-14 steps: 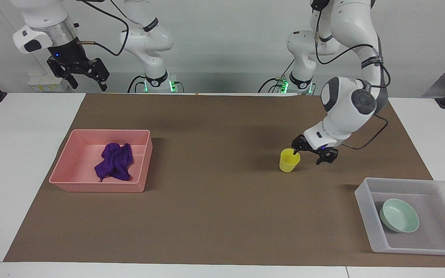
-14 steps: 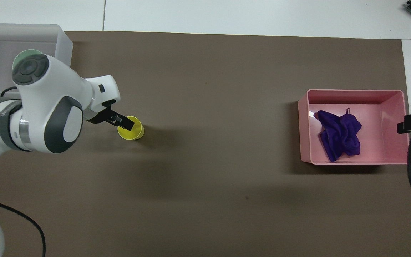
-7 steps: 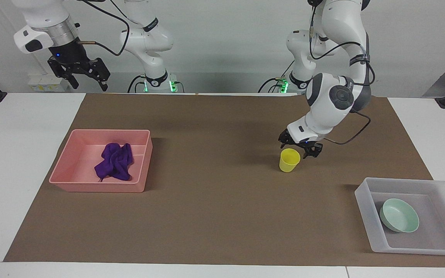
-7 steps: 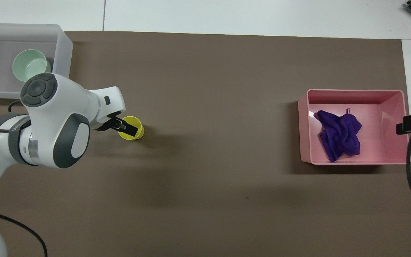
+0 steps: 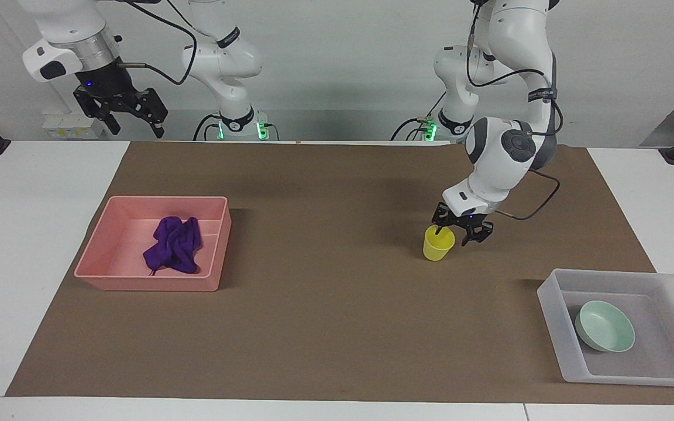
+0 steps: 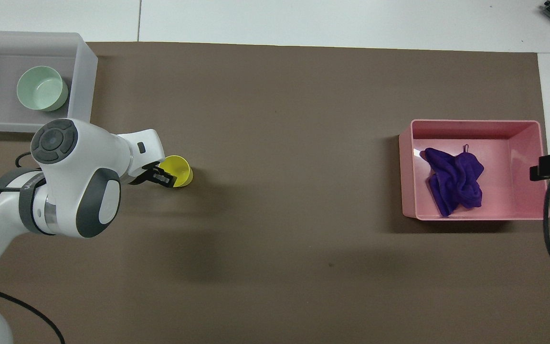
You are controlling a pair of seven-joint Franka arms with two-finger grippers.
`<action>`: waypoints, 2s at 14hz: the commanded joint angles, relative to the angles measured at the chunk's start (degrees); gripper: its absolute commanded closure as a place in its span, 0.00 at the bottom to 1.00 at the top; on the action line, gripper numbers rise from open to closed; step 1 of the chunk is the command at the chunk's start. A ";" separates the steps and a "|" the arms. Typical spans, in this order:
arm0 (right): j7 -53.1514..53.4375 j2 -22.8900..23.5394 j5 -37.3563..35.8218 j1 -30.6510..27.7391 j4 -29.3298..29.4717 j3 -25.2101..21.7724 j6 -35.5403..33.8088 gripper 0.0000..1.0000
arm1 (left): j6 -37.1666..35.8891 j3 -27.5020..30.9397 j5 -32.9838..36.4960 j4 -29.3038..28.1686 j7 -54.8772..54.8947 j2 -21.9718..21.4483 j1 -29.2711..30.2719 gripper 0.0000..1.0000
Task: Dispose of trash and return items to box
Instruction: 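Close the left gripper on the rim of the yellow cup, then lift the yellow cup with the left gripper and carry it to the white bin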
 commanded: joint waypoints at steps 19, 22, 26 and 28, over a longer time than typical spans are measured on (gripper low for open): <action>0.85 -1.63 -0.05 0.04 -1.77 0.17 -0.03 0.00 | -22.09 0.24 4.42 32.55 0.13 3.78 19.06 1.00; 0.85 -1.63 -0.05 0.04 -1.77 0.17 -0.03 0.00 | -17.10 0.76 5.75 38.52 0.30 8.69 21.95 1.00; 0.85 -1.63 -0.05 0.13 -1.77 0.17 -0.03 0.00 | -8.65 1.20 9.25 41.09 0.48 14.68 23.20 1.00; 0.94 -1.63 -0.05 0.13 -1.77 0.17 -0.03 0.00 | -6.45 1.29 9.18 44.58 0.65 19.94 24.85 1.00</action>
